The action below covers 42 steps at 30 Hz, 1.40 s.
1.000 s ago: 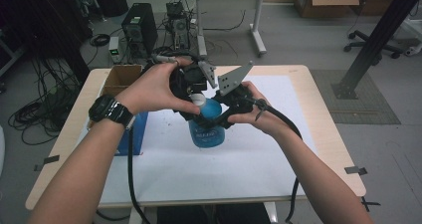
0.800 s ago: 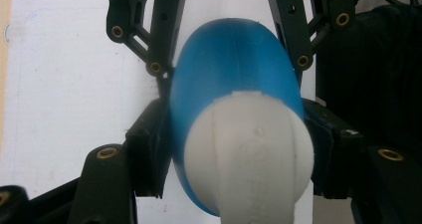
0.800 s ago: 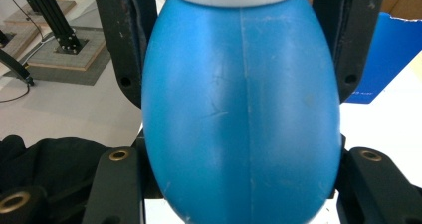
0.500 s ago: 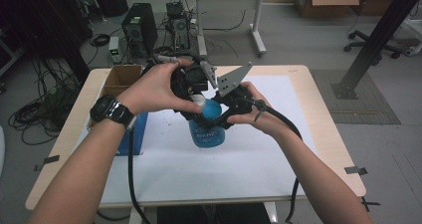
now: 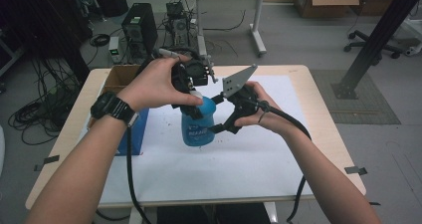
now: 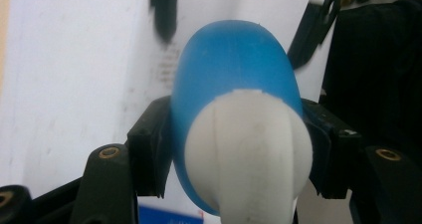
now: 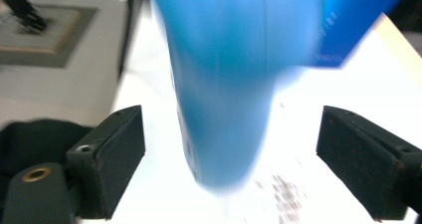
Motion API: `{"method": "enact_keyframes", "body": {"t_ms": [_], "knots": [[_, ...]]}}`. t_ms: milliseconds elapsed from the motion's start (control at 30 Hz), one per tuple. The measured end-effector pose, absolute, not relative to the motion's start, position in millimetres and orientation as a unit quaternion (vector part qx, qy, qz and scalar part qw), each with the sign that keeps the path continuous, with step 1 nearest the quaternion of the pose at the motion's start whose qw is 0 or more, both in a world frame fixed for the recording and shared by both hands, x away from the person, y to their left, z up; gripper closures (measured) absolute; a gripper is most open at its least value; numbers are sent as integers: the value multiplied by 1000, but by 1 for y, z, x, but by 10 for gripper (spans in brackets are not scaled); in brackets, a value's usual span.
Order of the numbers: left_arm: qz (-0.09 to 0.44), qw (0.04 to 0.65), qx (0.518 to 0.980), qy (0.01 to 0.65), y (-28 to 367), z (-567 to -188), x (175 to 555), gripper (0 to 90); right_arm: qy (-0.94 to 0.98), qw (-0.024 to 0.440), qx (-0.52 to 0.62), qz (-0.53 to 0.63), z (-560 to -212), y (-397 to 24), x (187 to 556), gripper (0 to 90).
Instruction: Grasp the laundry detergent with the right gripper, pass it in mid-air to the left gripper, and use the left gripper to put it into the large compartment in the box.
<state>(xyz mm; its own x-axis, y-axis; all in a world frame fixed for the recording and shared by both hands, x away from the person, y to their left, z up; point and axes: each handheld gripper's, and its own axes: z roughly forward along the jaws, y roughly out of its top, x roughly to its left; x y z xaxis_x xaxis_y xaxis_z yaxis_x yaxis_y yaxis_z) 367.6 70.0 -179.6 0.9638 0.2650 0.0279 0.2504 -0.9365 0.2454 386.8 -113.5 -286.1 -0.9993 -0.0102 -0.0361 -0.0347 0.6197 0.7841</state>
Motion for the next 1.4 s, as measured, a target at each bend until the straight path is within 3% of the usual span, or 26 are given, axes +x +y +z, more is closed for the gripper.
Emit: {"method": "enact_keyframes", "body": {"t_ms": [267,400,433,467,767,1000,1400], "knots": [[53,101,965,236,96,-151,377,380,924,34,15,381,-299,-150,393,91],[75,100,932,341,122,-130,385,380,931,43,30,360,-304,-169,394,92],[75,100,932,341,122,-130,385,380,931,43,30,360,-304,-169,394,92],[81,99,913,387,134,-122,389,381,933,44,37,355,-305,-176,395,92],[90,103,814,565,191,-99,398,380,931,57,71,352,-307,-211,398,98],[99,108,761,632,223,-91,401,380,929,62,88,354,-308,-229,400,99],[103,102,714,685,257,-97,406,380,927,66,101,354,-310,-249,401,99]]}}
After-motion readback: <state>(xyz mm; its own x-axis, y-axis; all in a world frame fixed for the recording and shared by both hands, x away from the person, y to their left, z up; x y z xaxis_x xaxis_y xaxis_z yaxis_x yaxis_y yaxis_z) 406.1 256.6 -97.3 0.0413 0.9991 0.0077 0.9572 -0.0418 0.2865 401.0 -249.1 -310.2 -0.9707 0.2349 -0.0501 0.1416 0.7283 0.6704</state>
